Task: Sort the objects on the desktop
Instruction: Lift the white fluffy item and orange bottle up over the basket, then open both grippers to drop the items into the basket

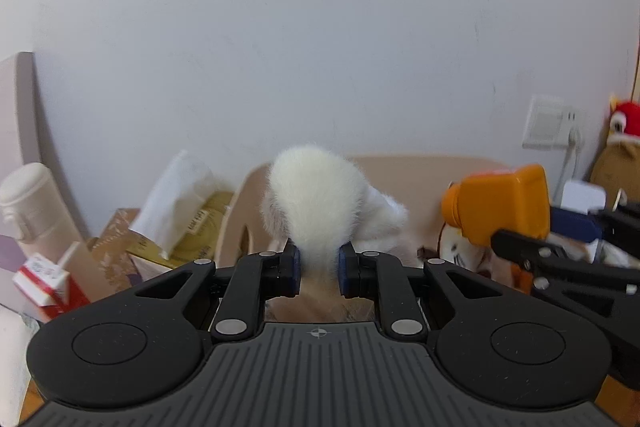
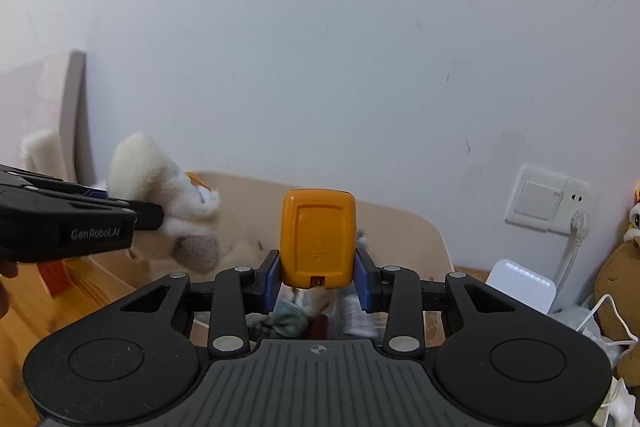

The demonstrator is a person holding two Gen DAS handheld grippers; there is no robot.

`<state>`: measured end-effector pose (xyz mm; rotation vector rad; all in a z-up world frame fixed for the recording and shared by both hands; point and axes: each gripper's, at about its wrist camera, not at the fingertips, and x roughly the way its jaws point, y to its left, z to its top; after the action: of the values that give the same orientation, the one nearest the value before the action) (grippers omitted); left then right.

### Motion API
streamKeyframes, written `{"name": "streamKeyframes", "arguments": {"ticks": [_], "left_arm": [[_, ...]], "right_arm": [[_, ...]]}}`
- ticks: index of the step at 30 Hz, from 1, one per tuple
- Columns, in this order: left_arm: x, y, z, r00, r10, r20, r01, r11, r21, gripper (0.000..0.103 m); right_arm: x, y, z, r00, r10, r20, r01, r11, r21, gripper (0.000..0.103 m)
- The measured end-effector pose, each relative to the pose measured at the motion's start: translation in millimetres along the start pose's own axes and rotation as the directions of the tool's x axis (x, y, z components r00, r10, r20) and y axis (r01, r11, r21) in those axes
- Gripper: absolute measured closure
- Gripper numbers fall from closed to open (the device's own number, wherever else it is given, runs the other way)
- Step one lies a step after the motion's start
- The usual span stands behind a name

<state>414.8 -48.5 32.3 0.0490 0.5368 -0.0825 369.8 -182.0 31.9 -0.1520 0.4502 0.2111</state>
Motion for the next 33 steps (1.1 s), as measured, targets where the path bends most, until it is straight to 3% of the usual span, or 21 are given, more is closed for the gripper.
{"name": "streamKeyframes", "arguments": {"ticks": [4, 6, 8, 10, 11, 13, 17, 22, 24, 33], "left_arm": [[15, -2, -3, 0.999, -0.009, -0.041, 0.009, 1.000, 0.010, 0.083], [16, 0, -5, 0.999, -0.020, -0.038, 0.020, 1.000, 0.015, 0.072], [14, 2, -9, 0.999, -0.025, -0.030, 0.025, 1.000, 0.019, 0.047], [12, 2, -10, 1.000, -0.019, -0.008, 0.019, 1.000, 0.014, 0.029], [11, 2, -9, 1.000, -0.014, 0.002, 0.014, 1.000, 0.013, 0.022], [11, 4, -9, 1.000, -0.010, 0.013, 0.010, 1.000, 0.018, 0.020], [6, 4, -8, 1.000, -0.003, 0.016, 0.003, 1.000, 0.029, 0.019], [-6, 10, -12, 1.000, -0.006, 0.015, 0.006, 1.000, 0.018, 0.018], [-11, 11, -13, 1.000, -0.005, 0.022, 0.005, 1.000, 0.023, 0.018], [-53, 17, -20, 1.000, 0.003, 0.022, -0.004, 1.000, 0.018, 0.018]], "right_arm": [[9, 0, -1, 1.000, -0.005, -0.016, 0.005, 1.000, -0.003, 0.068], [8, 3, 2, 1.000, -0.001, -0.021, 0.001, 1.000, -0.004, 0.068], [7, 3, 2, 0.999, 0.010, -0.036, -0.010, 1.000, -0.002, 0.067], [1, -2, 0, 0.999, 0.012, -0.045, -0.012, 1.000, 0.009, 0.067], [1, -1, -1, 0.999, 0.007, -0.046, -0.007, 1.000, 0.011, 0.057], [-4, 3, -10, 0.999, -0.002, -0.041, 0.003, 1.000, 0.015, 0.053], [-7, -1, -7, 1.000, 0.003, -0.024, -0.003, 1.000, 0.022, 0.033], [-25, -1, -4, 1.000, 0.003, 0.002, -0.003, 0.999, 0.036, 0.019], [-24, -6, -2, 1.000, 0.005, 0.015, -0.005, 0.999, 0.046, 0.004], [-61, -10, -3, 0.999, 0.018, 0.041, -0.022, 0.994, 0.104, 0.000]]}}
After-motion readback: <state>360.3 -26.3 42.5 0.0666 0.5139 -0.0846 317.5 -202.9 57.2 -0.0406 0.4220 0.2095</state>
